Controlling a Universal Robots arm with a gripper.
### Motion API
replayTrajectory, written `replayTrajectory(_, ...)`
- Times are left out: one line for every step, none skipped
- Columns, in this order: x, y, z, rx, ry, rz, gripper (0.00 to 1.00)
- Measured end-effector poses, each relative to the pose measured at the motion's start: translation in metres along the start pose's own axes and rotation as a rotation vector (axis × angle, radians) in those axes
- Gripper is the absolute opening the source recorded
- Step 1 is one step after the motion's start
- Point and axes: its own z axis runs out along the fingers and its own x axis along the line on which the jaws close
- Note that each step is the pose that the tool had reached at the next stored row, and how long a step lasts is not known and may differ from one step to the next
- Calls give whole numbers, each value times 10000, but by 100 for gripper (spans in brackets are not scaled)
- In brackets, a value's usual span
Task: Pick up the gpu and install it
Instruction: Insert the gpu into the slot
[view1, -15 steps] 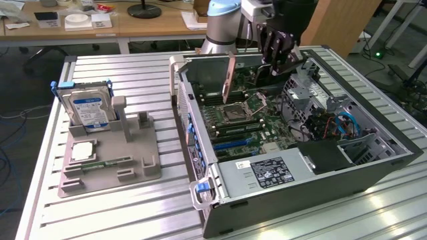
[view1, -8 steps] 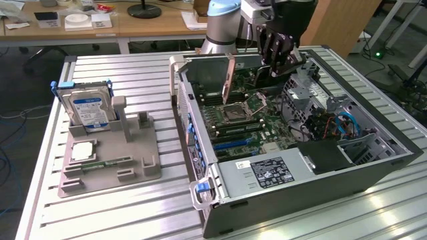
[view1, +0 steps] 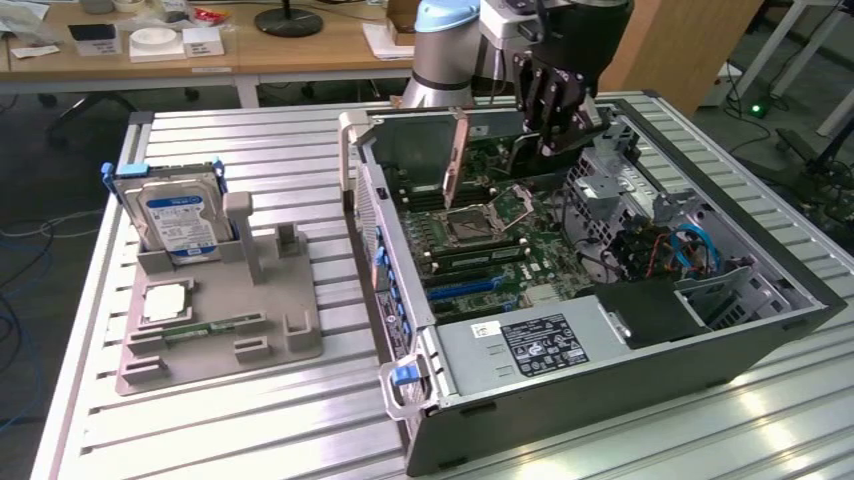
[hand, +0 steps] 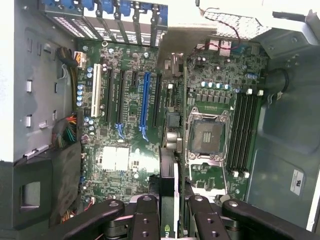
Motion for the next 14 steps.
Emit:
replayTrajectory(2,2,8,4,3,70,27)
replayTrajectory(2,3,16,7,9,128,27)
replayTrajectory(3,4,27,9,12,172,27)
replayTrajectory(7,5,36,10,13,183,27)
replayTrajectory(8,6,43,10,14,183,27)
replayTrajectory(9,7,54,11,14,185,27)
replayTrajectory(9,7,63,10,14,184,27)
replayTrajectory(10,8,74,11,14,184,27)
replayTrajectory(11,8,83,11,13,183,27)
replayTrajectory(11,9,93,10,13,183,27)
replayTrajectory(12,10,102,10,14,183,27)
replayTrajectory(12,10,110,11,15,183,27)
replayTrajectory(13,11,119,10,15,183,27)
replayTrajectory(13,12,128,10,16,183,27)
